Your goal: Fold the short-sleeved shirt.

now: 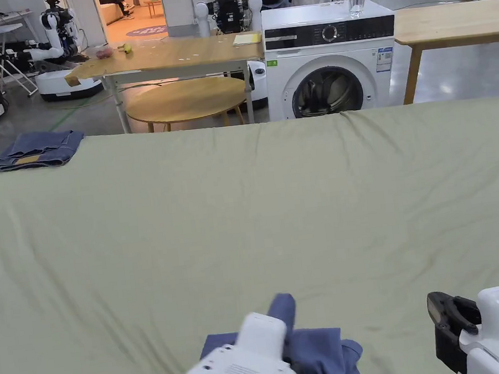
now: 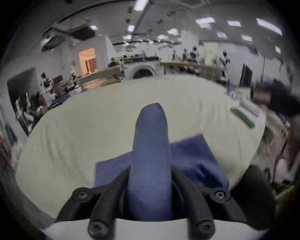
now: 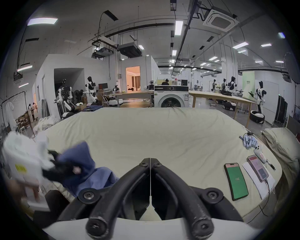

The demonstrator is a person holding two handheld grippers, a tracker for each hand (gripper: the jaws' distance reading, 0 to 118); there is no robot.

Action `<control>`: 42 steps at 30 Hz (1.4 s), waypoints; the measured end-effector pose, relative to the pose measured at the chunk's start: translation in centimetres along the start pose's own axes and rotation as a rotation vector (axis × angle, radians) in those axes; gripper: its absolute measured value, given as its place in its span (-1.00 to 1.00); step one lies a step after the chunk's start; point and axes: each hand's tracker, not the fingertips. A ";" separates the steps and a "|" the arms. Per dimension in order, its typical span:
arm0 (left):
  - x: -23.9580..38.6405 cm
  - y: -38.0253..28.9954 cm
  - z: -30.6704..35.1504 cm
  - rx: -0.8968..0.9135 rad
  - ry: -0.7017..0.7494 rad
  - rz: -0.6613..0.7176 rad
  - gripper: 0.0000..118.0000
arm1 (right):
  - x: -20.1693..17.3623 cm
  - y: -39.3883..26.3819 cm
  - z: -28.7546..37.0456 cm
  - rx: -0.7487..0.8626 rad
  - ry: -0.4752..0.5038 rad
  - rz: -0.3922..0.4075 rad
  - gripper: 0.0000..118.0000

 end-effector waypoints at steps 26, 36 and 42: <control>-1.9 -2.6 -1.0 -0.060 -0.571 0.495 -0.90 | -1.8 -1.1 -0.9 -0.096 0.084 0.010 -1.00; -5.8 -2.2 2.7 0.086 -0.483 0.522 -0.90 | -5.7 -2.5 -4.7 -0.281 0.376 -0.143 -1.00; -15.6 -6.0 4.0 0.069 -0.384 0.671 1.00 | -6.1 -6.6 -9.1 -0.447 0.419 -0.248 -1.00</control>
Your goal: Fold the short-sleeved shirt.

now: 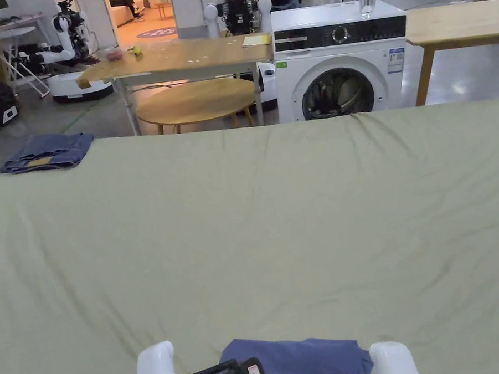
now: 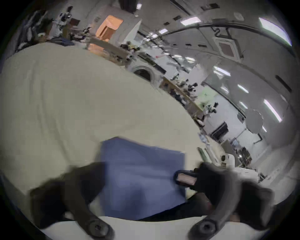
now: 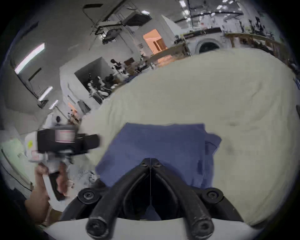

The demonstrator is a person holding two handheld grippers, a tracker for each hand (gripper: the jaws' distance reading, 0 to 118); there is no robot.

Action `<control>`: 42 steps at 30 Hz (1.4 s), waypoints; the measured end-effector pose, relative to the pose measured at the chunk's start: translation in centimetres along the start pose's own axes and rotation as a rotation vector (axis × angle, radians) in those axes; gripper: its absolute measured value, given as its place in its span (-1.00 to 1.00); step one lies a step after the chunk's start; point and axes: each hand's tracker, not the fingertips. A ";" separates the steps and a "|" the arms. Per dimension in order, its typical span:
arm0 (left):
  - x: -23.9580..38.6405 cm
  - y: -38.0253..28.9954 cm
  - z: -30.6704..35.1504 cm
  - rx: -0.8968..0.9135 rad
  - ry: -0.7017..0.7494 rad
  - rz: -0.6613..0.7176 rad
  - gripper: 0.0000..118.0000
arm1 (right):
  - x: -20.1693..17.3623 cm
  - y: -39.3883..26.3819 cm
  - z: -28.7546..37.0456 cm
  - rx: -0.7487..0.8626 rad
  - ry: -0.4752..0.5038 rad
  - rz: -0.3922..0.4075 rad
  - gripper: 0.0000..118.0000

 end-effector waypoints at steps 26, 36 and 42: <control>-11.7 6.7 4.3 0.037 0.041 0.150 -0.52 | -2.4 2.5 -0.3 0.067 -0.008 0.073 -1.00; -30.3 18.0 14.7 -0.051 0.449 0.034 -0.52 | -7.9 3.5 -5.7 0.044 0.029 0.094 -1.00; -32.7 17.6 15.2 0.027 0.444 0.119 0.39 | -9.4 3.4 -7.9 0.007 0.036 0.116 -1.00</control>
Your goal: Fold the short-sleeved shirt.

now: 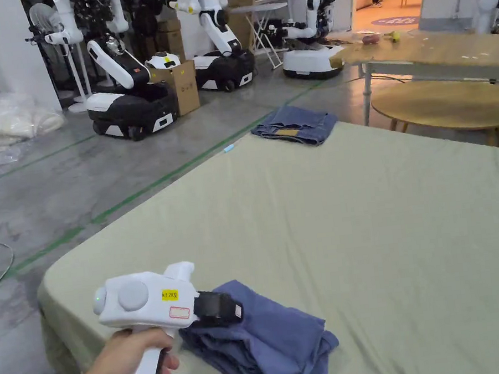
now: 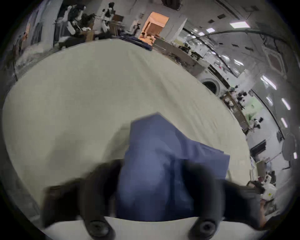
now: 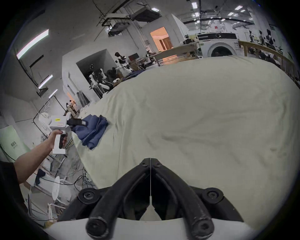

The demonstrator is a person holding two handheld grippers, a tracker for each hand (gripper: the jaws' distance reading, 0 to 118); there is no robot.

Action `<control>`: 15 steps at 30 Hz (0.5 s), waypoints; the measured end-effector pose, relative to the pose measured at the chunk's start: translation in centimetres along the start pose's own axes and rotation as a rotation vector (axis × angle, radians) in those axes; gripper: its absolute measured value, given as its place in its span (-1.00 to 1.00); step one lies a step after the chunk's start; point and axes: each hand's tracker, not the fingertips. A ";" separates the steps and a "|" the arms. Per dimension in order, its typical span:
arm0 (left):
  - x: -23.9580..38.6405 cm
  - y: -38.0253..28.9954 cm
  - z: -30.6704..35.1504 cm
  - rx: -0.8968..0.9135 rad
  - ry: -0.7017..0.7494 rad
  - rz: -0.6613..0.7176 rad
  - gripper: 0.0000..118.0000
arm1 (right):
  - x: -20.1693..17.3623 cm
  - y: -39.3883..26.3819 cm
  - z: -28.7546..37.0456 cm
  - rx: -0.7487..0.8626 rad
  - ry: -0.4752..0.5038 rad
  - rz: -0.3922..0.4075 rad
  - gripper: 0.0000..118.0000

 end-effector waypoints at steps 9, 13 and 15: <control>-3.6 1.3 8.0 0.165 0.123 0.148 0.50 | 0.0 0.5 0.5 0.019 0.008 0.011 -1.00; -0.8 -0.3 7.8 0.166 0.204 0.070 -0.98 | 0.4 0.7 2.1 0.041 -0.011 0.017 -1.00; 2.7 -1.1 7.4 0.166 0.173 0.006 -0.98 | 0.8 1.3 3.4 0.070 -0.037 0.029 -1.00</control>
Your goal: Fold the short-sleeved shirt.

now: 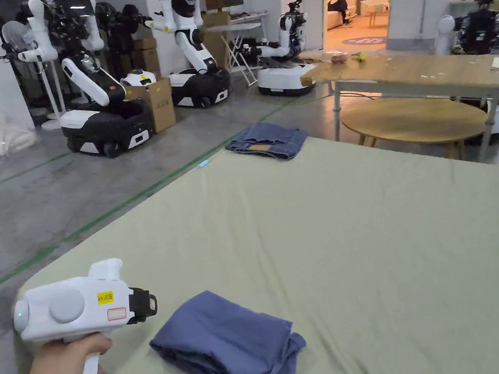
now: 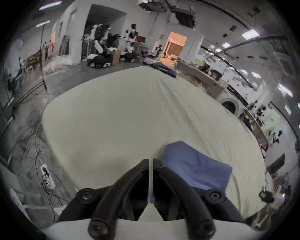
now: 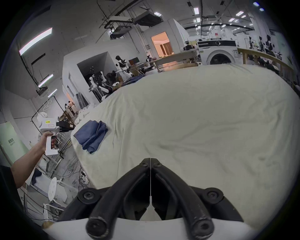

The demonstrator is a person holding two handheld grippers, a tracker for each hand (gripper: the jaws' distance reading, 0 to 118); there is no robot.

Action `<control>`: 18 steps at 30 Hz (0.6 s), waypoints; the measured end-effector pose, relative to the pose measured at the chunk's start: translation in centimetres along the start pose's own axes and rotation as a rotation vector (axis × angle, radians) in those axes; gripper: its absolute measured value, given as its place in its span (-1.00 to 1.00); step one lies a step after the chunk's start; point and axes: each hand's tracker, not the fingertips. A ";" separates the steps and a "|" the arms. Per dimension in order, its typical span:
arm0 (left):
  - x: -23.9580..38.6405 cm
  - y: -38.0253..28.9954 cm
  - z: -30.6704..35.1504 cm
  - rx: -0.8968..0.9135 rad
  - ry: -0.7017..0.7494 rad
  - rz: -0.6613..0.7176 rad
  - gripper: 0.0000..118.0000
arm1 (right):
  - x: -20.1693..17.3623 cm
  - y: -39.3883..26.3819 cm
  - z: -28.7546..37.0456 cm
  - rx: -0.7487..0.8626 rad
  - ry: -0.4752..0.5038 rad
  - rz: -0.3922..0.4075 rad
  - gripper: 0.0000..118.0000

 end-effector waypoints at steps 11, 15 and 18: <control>27.1 -3.8 4.2 0.332 -0.124 -0.343 -0.99 | 3.3 9.1 8.8 0.328 -0.340 0.158 -1.00; 35.3 -5.0 7.1 0.447 -0.184 -0.436 -0.99 | 4.2 12.0 12.1 0.434 -0.427 0.218 -1.00; 40.0 -5.0 8.9 0.498 -0.194 -0.483 -0.99 | 4.6 13.8 14.4 0.508 -0.468 0.251 -1.00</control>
